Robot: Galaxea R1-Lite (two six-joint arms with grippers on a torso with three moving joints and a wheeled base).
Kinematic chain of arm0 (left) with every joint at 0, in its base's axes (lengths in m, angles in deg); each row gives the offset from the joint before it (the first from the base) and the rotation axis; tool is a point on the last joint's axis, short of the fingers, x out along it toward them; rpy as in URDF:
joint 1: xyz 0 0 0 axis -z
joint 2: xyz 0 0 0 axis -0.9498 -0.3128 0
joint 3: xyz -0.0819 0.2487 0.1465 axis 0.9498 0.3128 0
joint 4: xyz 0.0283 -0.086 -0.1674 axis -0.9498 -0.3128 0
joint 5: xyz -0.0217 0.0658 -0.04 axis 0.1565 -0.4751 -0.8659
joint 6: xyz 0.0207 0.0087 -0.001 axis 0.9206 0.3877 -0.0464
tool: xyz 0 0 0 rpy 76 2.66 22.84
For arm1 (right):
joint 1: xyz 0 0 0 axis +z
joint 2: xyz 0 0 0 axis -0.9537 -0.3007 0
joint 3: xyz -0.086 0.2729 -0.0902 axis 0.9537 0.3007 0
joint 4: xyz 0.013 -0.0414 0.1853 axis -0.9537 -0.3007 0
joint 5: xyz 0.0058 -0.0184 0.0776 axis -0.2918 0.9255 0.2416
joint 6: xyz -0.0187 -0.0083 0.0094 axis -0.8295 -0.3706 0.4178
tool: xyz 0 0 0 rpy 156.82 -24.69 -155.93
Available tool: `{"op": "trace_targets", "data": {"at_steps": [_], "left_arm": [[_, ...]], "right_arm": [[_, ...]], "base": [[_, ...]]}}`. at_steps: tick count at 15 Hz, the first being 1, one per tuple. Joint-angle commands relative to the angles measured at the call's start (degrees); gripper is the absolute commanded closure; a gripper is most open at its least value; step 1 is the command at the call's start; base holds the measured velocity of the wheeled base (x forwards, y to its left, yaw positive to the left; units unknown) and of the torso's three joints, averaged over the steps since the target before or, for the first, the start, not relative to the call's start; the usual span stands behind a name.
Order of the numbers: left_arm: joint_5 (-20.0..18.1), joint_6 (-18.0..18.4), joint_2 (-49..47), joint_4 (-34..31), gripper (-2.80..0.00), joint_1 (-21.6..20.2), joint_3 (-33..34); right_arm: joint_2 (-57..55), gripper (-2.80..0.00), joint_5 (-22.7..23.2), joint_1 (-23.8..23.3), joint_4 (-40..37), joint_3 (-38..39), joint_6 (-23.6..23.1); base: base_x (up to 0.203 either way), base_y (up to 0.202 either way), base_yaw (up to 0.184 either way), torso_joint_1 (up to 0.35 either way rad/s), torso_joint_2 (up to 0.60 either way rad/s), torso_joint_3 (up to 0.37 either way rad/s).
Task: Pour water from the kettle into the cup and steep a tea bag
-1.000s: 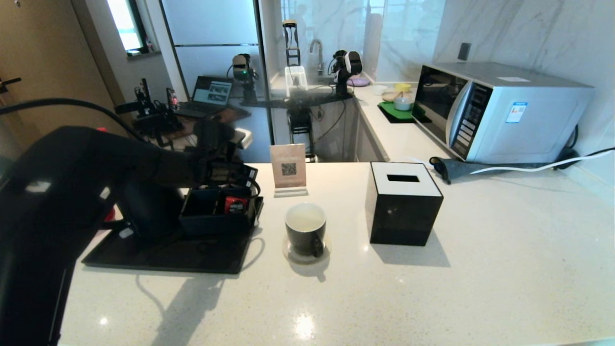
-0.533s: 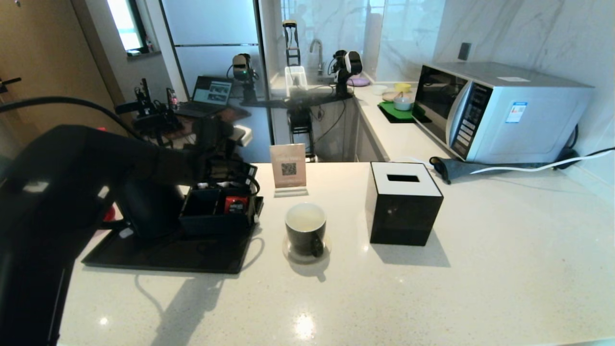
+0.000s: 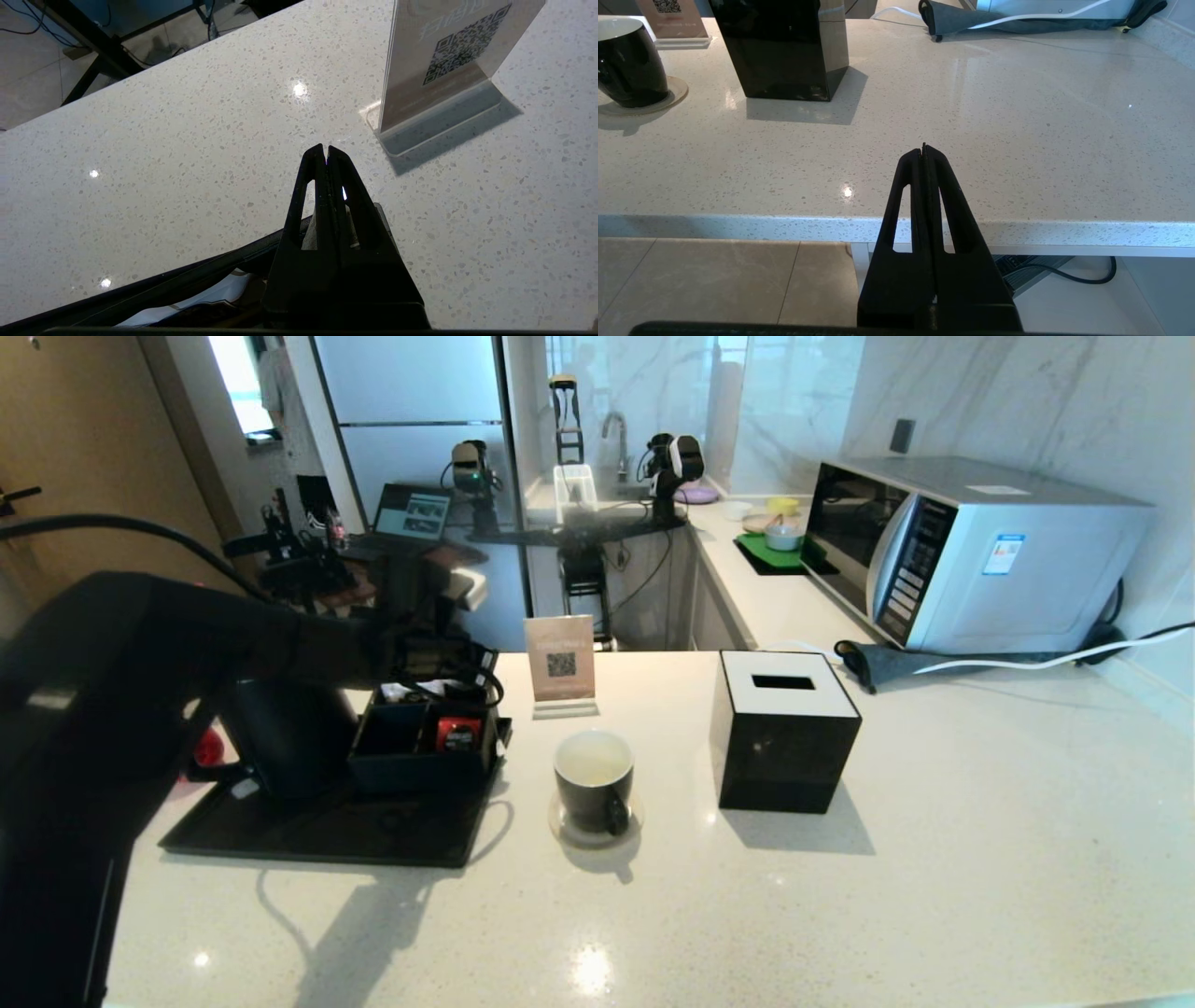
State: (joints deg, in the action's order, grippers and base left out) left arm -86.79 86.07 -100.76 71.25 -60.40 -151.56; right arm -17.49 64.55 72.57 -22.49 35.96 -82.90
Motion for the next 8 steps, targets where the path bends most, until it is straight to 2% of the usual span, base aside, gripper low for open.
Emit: {"op": "trace_targets", "data": {"at_steps": [1,3,8], "left_arm": [[0.00,0.06,0.89,0.11,0.00,-0.04,0.12],[-0.01,0.06,1.56,0.10,0.00,0.20,0.11],[-0.03,-0.03,4.85,0.11,0.00,0.99,1.58]], "right_arm": [[0.00,0.00,0.03,0.01,0.01,0.00,1.34],[0.00,0.00,0.03,0.01,0.01,0.00,-0.04],[0.00,0.00,0.03,0.01,0.01,0.00,-0.04]], "base": [[0.000,0.000,0.000,0.000,0.00,0.000],[0.000,0.000,0.000,0.000,0.00,0.000],[0.000,0.000,0.000,0.000,0.00,0.000]]}}
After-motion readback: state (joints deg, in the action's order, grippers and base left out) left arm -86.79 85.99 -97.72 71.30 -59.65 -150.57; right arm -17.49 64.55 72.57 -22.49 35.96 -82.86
